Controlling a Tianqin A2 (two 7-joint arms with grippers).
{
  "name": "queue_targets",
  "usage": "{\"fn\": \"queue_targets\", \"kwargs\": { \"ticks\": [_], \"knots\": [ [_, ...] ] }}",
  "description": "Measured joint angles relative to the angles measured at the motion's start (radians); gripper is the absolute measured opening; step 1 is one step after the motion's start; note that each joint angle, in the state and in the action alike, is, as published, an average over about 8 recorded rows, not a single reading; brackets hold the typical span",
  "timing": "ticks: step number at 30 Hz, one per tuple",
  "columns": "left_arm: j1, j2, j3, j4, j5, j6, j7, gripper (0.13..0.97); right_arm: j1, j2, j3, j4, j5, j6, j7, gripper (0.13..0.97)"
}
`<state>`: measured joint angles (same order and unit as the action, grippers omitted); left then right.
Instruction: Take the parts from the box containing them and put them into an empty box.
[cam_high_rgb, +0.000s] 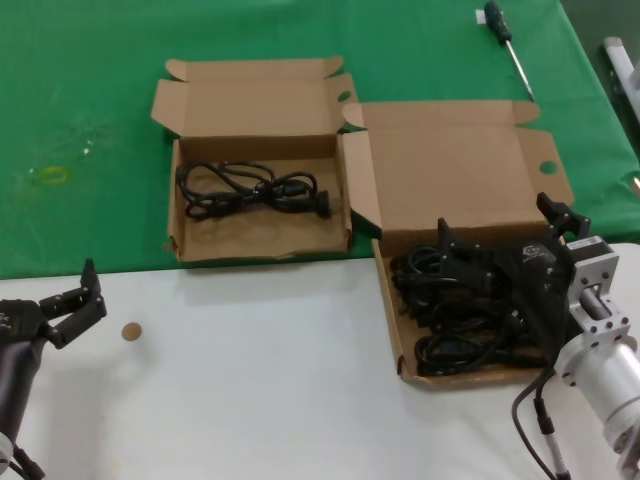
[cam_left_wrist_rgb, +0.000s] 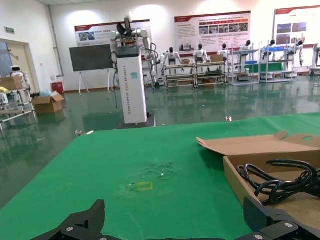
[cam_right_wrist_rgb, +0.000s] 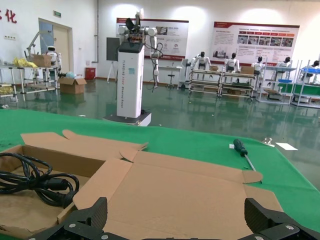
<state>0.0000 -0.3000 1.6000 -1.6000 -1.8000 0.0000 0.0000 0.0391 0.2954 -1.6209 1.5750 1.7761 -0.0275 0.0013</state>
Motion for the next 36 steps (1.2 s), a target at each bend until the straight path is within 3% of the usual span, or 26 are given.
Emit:
{"fn": "queue_targets", "kwargs": {
  "ticks": [36],
  "knots": [
    [0.000, 0.000, 0.000, 0.000, 0.000, 0.000, 0.000, 0.966, 0.000, 0.000, 0.000, 0.000, 0.000, 0.000, 0.000, 0.966]
  ]
}}
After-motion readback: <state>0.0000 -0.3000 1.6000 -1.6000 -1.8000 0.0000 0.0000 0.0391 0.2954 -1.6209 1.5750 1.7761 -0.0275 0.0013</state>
